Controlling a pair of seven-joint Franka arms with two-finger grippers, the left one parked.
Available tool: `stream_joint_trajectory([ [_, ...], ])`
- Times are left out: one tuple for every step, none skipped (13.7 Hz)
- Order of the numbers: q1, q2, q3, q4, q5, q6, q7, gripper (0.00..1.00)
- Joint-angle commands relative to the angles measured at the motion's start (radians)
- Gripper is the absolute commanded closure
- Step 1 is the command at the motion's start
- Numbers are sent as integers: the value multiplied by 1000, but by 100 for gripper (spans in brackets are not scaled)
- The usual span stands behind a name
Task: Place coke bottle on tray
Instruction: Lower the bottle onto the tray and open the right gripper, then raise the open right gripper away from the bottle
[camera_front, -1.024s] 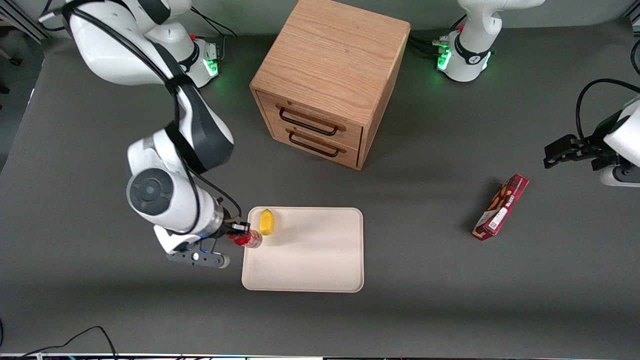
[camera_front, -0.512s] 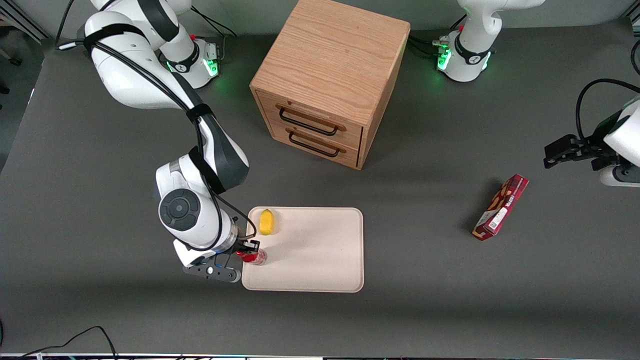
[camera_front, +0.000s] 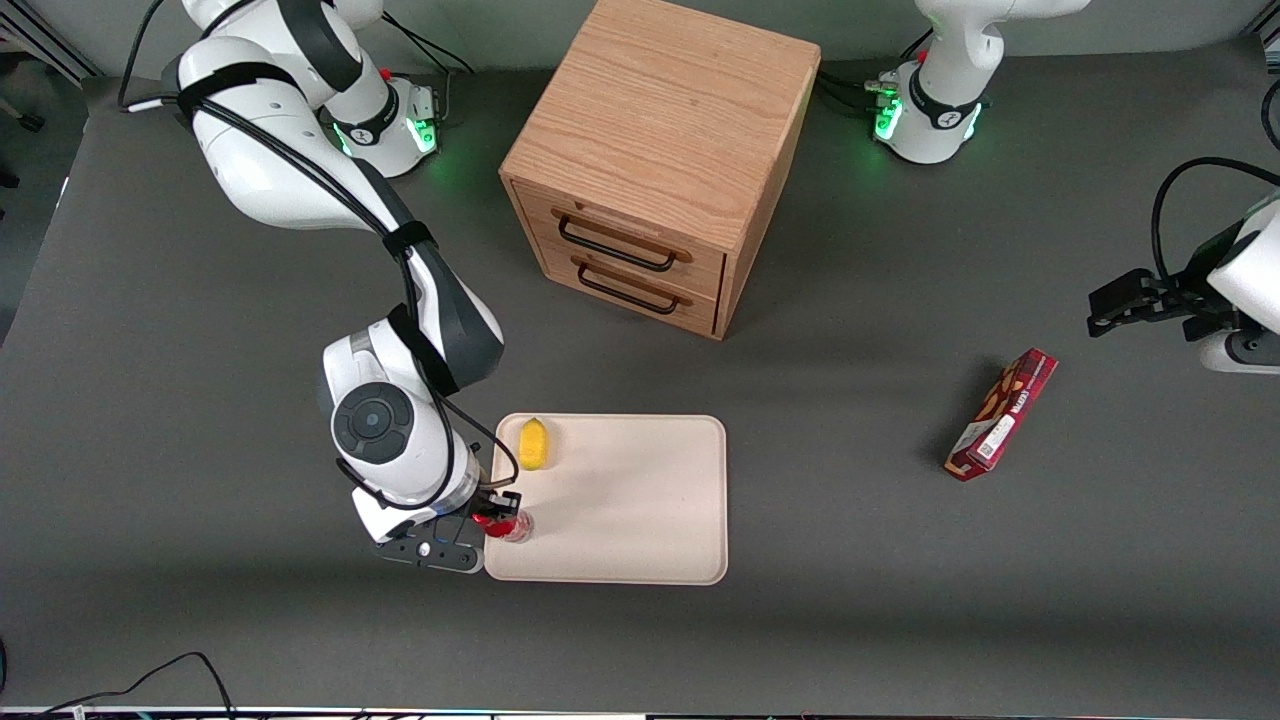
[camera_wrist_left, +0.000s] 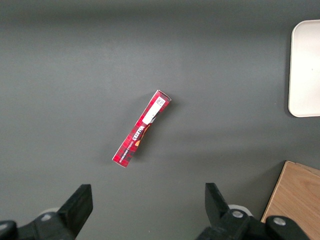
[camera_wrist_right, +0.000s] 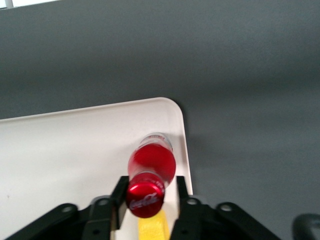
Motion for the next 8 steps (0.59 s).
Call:
stream_joint_trajectory([
  [-2, -126, -3, -115, -24, -41, 33, 0],
  [-24, -214, 4, -219, -21, -55, 30, 0],
  [-56, -301, 24, -311, -9, -58, 18, 0],
  [-103, -395, 65, -403, 16, -62, 4, 0],
  [-173, -485, 113, -494, 30, -64, -24, 0],
  [-253, -574, 174, -580, 42, -75, -79, 0],
  [-341, -646, 234, -637, 62, -111, -147, 0],
  [-422, -706, 281, -668, 91, -154, -212, 0],
])
